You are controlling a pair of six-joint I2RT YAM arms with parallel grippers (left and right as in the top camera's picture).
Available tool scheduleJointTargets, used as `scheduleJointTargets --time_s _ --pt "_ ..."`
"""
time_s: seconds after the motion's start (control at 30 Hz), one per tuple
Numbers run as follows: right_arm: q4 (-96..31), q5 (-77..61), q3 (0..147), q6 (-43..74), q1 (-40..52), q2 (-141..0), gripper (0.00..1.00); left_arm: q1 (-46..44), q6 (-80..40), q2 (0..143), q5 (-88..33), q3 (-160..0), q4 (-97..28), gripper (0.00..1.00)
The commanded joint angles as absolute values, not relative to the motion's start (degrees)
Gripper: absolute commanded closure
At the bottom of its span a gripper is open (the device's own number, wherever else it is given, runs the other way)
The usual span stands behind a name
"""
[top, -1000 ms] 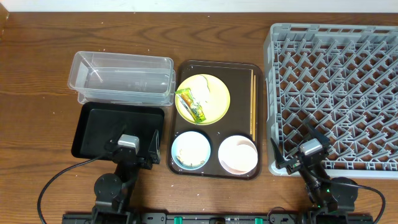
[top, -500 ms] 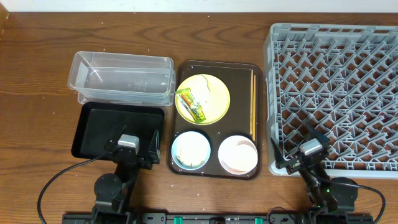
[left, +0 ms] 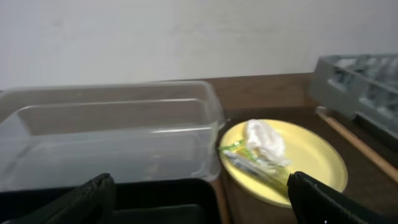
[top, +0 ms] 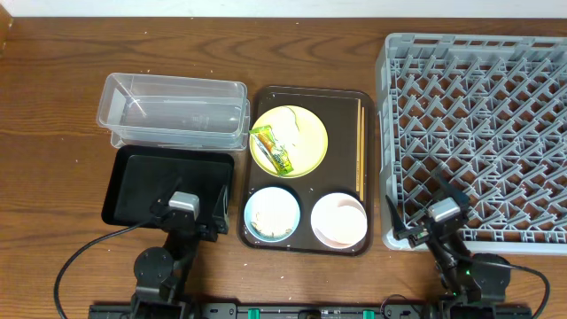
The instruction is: Sort waste into correct bins and load items into the dishwasher rack
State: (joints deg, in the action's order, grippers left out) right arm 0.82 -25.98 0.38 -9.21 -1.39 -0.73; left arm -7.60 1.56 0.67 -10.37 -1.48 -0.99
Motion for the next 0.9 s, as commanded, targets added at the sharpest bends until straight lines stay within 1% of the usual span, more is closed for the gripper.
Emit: scheduleJointTargets --time_s 0.0,0.07,0.23,0.3,0.37,0.47,0.53,0.67,0.73,0.87 --pt "2.85 -31.09 0.32 -5.91 -2.17 -0.38 0.01 -7.35 1.41 0.82 -21.78 -0.34 1.28 0.09" --pt "4.27 -32.51 0.32 -5.82 -2.17 -0.38 0.01 -7.35 1.23 0.82 -26.46 -1.06 3.92 0.09" --pt "8.64 -36.84 0.32 -4.67 -2.17 -0.38 0.01 -7.35 -1.83 0.99 -27.0 -6.98 5.06 0.09" --pt "11.55 -38.89 0.34 -1.56 -2.17 -0.38 0.01 -7.35 -2.13 1.58 -26.96 -10.07 4.71 0.09" --pt "12.84 -38.65 0.93 3.16 -2.17 -0.38 0.01 -7.35 -3.84 3.16 -26.09 -13.98 2.15 0.09" --pt "11.9 -37.47 3.51 9.5 -2.17 -0.58 0.01 -7.35 -4.84 8.34 -26.11 -21.8 -5.43 0.09" --pt "7.7 -36.32 6.96 10.7 -2.17 -1.67 0.01 -7.35 -4.82 13.93 -26.15 -28.29 -12.05 0.09" --pt "-7.53 -32.1 18.0 9.65 -2.2 -8.1 0.01 -7.35 -4.8 27.0 -26.61 -41.91 -25.26 0.09" --pt "-15.94 -31.31 25.39 7.29 -2.17 -13.89 0.01 -7.35 -4.78 34.46 -26.59 -49.52 -32.84 0.09" --pt "-31.38 -30.7 40.64 2.37 -2.17 -27.24 0.01 -7.46 -4.8 45.69 -27.03 -61.58 -44.21 0.09"
